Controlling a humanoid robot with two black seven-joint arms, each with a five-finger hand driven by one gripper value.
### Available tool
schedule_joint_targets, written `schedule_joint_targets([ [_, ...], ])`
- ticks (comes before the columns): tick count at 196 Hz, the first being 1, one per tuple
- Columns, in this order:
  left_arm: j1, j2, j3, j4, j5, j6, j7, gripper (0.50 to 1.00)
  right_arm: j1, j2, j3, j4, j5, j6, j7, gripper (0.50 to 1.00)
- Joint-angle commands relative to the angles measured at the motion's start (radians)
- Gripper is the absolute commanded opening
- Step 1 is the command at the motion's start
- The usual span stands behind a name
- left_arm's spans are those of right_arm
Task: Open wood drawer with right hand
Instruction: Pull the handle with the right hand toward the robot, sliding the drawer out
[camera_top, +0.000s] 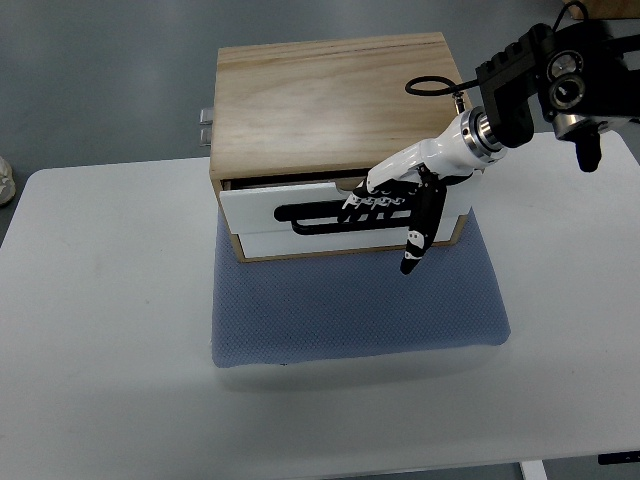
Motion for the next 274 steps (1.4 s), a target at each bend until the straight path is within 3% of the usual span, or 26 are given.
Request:
schedule_joint_targets([
  [1, 0.0, 0.0, 0.0, 0.001, 0.0, 0.0, 0.0, 1.0, 0.0, -0.001, -0.001, 0.002, 0.003, 0.034, 0.002, 0.942],
  [20, 0.0, 0.0, 0.0, 0.001, 0.0, 0.0, 0.0, 1.0, 0.002, -0.007, -0.001, 0.012, 0.012, 0.062, 0.002, 0.942],
  [274, 0.0, 0.0, 0.0, 0.0, 0.0, 0.0, 0.0, 1.0, 0.039, -0.116, -0.014, 0.208, 0.014, 0.062, 0.015, 0.944],
])
